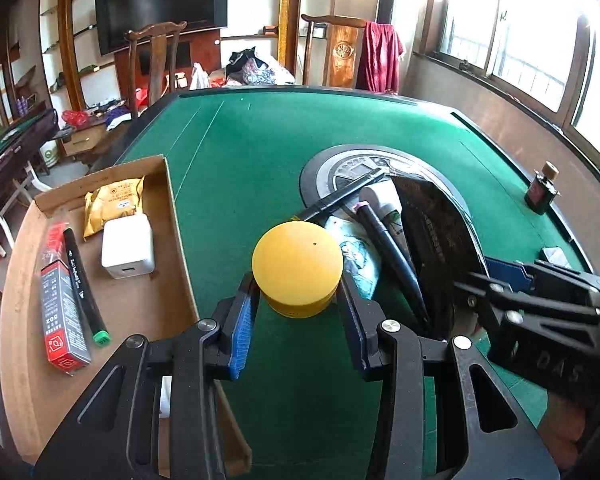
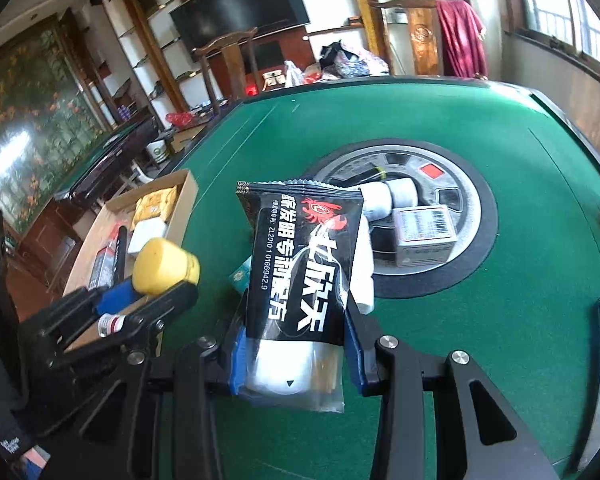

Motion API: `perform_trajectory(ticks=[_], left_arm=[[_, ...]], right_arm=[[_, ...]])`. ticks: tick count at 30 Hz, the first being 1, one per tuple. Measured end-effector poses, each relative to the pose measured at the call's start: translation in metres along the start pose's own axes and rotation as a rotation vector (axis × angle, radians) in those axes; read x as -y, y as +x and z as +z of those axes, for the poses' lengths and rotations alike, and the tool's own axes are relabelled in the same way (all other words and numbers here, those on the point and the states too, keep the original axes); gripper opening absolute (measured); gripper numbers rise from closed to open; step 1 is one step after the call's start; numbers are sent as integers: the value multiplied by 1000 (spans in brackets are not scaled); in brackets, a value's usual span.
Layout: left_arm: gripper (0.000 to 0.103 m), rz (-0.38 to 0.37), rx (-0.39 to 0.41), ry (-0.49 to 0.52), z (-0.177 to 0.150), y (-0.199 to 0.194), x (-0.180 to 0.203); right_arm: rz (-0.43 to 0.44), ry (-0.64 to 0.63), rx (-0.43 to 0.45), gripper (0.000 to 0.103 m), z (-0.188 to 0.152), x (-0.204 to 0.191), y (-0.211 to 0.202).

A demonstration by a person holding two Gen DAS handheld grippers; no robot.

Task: Organize objects
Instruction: 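Grasp the yellow round container with the left tool, then carry the yellow container into the box and release it while the right tool drops the black packet in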

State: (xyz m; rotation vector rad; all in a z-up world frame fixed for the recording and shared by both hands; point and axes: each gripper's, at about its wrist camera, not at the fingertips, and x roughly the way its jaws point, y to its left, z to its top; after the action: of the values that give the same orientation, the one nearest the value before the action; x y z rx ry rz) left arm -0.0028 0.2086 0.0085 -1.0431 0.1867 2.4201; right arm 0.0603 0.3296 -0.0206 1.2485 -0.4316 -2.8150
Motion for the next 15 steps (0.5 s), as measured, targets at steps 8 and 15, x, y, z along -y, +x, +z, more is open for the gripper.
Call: perform_trajectory(ticks=[8,15], left_arm=[[40,4,-2,-31,0,-2,-10],[40,-5,34,-77,6,-18,-28]], right_arm=[[17,-25,-20,39,-4,-6,6],[10,-45,14,39,-6,-17,1]])
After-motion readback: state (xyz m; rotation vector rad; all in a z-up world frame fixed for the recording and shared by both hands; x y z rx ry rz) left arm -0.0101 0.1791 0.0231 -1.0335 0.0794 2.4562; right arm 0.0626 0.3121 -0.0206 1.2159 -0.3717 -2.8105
